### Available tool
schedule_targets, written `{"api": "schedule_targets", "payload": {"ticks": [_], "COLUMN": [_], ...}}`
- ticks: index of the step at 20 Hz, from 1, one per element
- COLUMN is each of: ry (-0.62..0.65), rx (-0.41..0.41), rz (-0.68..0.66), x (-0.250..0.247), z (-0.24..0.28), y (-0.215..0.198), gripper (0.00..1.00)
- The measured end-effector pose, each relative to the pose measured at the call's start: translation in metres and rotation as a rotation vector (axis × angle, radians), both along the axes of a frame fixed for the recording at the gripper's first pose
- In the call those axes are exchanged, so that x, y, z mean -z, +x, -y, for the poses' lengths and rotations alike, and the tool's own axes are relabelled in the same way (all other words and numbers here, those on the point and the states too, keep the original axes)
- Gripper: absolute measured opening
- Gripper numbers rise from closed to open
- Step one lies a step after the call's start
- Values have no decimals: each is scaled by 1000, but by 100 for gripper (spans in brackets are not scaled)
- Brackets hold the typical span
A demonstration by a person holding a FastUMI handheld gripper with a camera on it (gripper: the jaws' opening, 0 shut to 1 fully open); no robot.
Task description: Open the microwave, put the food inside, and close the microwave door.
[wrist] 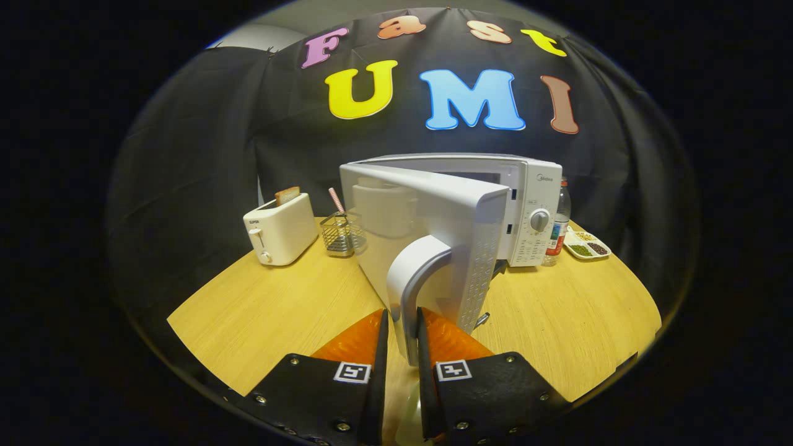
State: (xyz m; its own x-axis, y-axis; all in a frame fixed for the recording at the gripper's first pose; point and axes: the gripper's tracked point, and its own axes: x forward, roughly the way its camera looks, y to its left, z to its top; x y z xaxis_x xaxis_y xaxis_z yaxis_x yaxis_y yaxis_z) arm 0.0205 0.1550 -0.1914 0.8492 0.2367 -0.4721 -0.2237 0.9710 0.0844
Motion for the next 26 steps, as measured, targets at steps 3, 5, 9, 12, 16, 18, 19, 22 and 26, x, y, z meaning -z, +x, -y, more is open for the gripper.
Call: {"api": "schedule_targets", "payload": {"ticks": [3, 5, 9, 12, 16, 18, 19, 22, 26], "ry": [-1, -9, -14, -35, -30, 0, 15, 57, 122], "rx": [-37, -64, -127, -154, -197, -264, -304, -398, -458], "rz": [3, 1, 5, 5, -10, -12, 1, 56, 131], "x": [0, 4, 4, 3, 1, -4, -9, -37, -82], "z": [-23, -38, -68, -84, -101, -121, -131, -149, -158], "y": [-15, -24, -40, -46, -57, -66, -72, -83, -95], "gripper": [24, 25, 26, 26, 26, 28, 28, 29, 66]}}
